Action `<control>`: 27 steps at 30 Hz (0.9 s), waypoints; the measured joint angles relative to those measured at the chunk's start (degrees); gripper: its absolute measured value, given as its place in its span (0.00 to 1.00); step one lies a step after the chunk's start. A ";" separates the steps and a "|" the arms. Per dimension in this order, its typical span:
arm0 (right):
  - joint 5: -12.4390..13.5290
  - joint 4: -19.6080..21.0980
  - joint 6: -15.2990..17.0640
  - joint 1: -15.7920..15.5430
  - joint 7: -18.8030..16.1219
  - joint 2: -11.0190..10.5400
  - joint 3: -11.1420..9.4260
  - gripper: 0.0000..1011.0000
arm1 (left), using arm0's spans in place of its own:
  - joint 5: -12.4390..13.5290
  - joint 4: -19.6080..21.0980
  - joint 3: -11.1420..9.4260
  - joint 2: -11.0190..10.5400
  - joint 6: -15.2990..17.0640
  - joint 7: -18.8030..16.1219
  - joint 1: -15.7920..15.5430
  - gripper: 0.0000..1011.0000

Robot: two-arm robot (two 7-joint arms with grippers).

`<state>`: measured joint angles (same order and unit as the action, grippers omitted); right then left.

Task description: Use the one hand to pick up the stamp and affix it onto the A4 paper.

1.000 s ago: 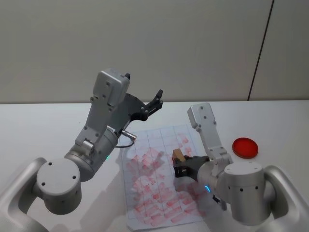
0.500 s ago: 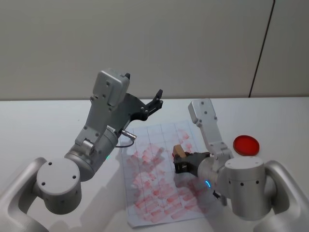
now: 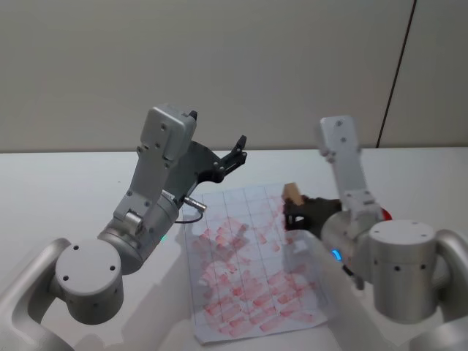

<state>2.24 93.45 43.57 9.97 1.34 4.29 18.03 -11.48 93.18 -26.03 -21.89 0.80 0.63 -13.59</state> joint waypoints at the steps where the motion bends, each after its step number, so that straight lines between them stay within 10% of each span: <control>1: 0.10 0.35 -0.03 -0.13 0.26 -0.11 -0.19 0.22 | 0.00 0.00 0.00 0.00 0.00 0.00 0.00 0.99; 27: 2.34 1.87 -0.92 -3.69 5.14 -4.51 -6.82 0.22 | 0.00 0.00 0.00 0.00 0.00 0.00 0.00 0.99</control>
<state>4.58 95.32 42.65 6.28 6.48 -0.22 11.22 -11.48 93.17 -26.02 -21.90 0.80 0.63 -13.59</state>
